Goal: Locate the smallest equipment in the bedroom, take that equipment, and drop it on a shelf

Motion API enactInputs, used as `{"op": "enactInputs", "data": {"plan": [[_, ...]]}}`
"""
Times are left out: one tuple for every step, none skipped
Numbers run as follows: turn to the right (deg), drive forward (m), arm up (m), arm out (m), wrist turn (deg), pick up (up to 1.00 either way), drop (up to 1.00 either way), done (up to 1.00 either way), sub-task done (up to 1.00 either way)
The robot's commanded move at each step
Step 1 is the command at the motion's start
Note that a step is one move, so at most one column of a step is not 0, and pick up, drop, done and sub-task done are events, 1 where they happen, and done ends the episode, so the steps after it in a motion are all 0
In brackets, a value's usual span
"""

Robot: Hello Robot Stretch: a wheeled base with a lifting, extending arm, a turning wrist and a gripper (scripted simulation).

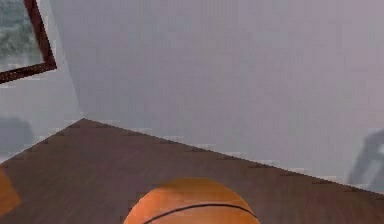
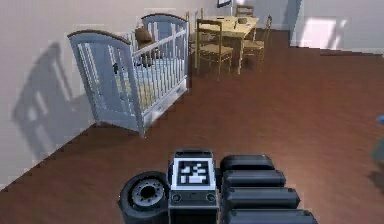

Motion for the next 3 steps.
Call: {"op": "enactInputs", "data": {"plan": [[-45.0,0.0,0.0,0.0,0.0,0.0,0.0,0.0,0.0],[-9.0,0.0,0.0,0.0,0.0,0.0,0.0,0.0,0.0],[0.0,1.0,0.0,0.0,0.0,0.0,0.0,0.0,0.0]]}}
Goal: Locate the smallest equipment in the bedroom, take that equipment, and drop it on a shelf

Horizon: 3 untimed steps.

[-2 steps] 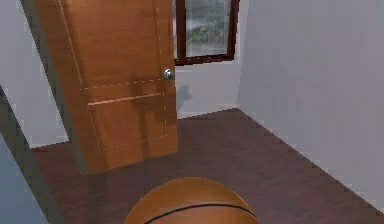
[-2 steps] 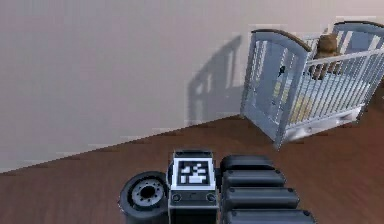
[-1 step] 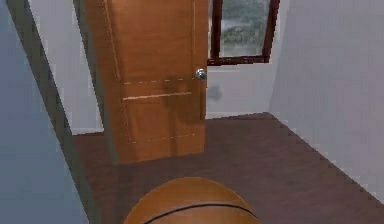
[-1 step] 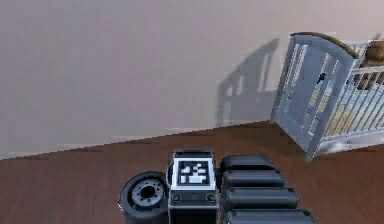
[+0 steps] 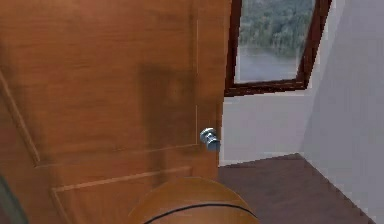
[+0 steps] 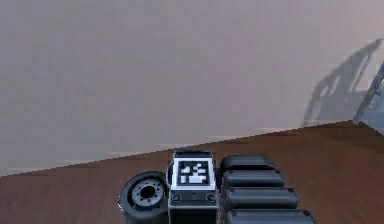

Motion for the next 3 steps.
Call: {"op": "enactInputs", "data": {"plan": [[-12.0,0.0,0.0,0.0,0.0,0.0,0.0,0.0,0.0],[0.0,0.2,0.0,0.0,0.0,0.0,0.0,0.0,0.0],[-45.0,0.0,0.0,0.0,0.0,0.0,0.0,0.0,0.0]]}}
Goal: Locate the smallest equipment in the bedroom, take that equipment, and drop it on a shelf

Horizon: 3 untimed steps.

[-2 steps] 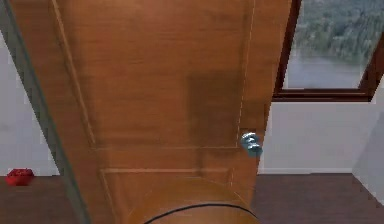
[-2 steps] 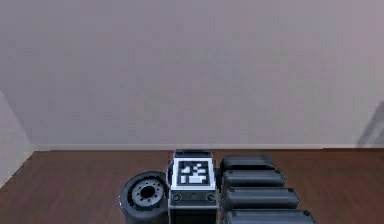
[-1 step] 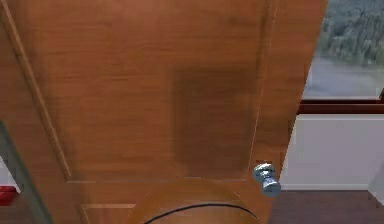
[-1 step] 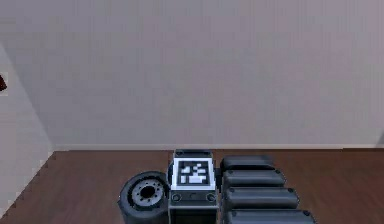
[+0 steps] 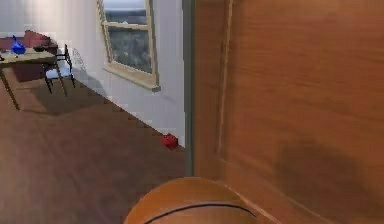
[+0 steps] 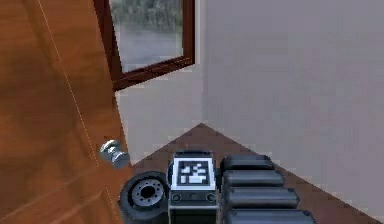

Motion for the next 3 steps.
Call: {"op": "enactInputs", "data": {"plan": [[-30.0,0.0,0.0,0.0,0.0,0.0,0.0,0.0,0.0],[0.0,0.35,0.0,0.0,0.0,0.0,0.0,0.0,0.0],[12.0,0.0,0.0,0.0,0.0,0.0,0.0,0.0,0.0]]}}
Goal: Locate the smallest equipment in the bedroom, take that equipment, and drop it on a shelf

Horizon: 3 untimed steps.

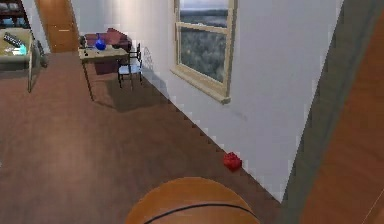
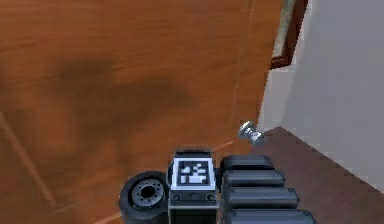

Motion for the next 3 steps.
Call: {"op": "enactInputs", "data": {"plan": [[0.0,0.45,0.0,0.0,0.0,0.0,0.0,0.0,0.0],[-45.0,0.0,0.0,0.0,0.0,0.0,0.0,0.0,0.0],[0.0,1.0,0.0,0.0,0.0,0.0,0.0,0.0,0.0]]}}
